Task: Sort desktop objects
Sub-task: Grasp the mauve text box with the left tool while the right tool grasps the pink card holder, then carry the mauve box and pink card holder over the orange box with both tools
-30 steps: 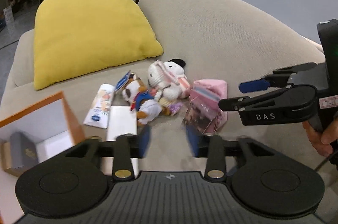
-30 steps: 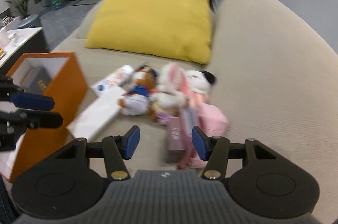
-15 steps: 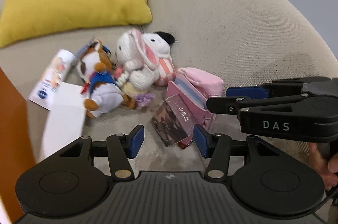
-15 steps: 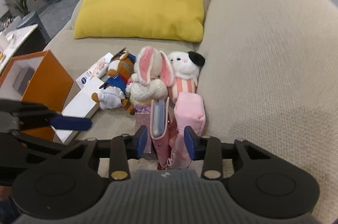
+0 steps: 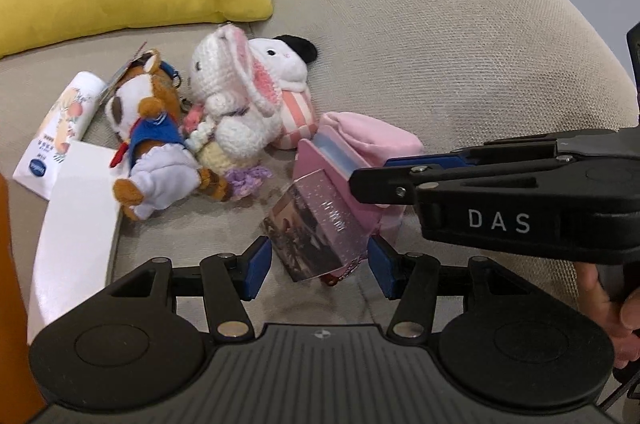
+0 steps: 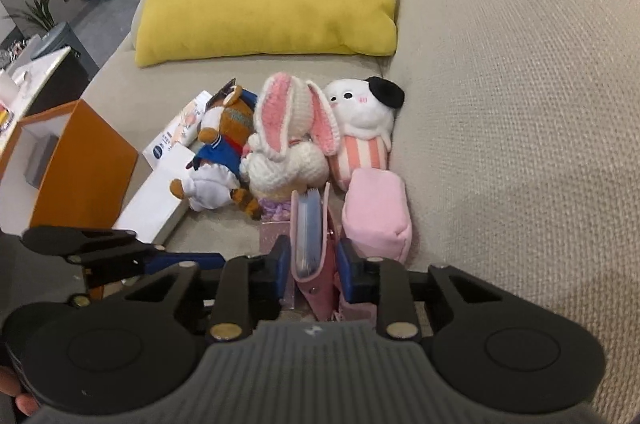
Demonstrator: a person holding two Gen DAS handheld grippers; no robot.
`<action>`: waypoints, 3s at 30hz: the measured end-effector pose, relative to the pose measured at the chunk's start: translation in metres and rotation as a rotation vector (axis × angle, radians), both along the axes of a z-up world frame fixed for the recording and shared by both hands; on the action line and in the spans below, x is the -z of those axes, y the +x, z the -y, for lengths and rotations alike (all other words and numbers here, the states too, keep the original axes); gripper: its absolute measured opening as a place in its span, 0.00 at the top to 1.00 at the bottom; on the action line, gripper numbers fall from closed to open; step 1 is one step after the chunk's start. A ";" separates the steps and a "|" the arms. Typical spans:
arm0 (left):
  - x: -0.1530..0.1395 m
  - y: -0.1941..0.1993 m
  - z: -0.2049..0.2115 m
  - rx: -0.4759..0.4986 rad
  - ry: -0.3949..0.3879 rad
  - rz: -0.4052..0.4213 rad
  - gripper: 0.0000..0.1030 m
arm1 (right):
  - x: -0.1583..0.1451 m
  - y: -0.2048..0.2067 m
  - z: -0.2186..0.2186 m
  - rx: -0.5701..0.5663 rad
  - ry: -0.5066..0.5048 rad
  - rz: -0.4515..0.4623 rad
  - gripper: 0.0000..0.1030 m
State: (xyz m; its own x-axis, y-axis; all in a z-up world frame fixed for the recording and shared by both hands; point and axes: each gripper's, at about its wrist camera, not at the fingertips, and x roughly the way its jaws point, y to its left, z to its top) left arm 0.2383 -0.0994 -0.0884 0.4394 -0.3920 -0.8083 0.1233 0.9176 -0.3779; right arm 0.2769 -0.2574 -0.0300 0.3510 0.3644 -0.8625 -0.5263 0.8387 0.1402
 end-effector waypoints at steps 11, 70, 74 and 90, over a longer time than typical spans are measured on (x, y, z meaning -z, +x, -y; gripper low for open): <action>0.001 0.009 0.010 -0.027 0.047 0.014 0.38 | 0.004 0.004 -0.008 -0.006 0.009 -0.013 0.76; -0.127 -0.115 -0.240 -0.381 0.186 0.128 0.75 | -0.106 -0.137 -0.192 -0.232 0.296 0.174 0.83; -0.097 -0.094 -0.261 -0.388 0.164 0.086 0.75 | -0.069 -0.123 -0.221 -0.209 0.264 0.121 0.83; -0.038 -0.053 -0.271 -0.396 0.273 -0.010 0.75 | -0.009 -0.081 -0.253 -0.150 0.214 0.052 0.83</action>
State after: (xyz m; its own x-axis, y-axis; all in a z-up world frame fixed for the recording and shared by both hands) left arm 0.1856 0.1715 -0.0500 0.5034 0.0313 -0.8635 -0.2578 0.9593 -0.1156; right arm 0.1955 -0.0042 -0.0206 0.3212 0.5878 -0.7425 -0.6538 0.7049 0.2752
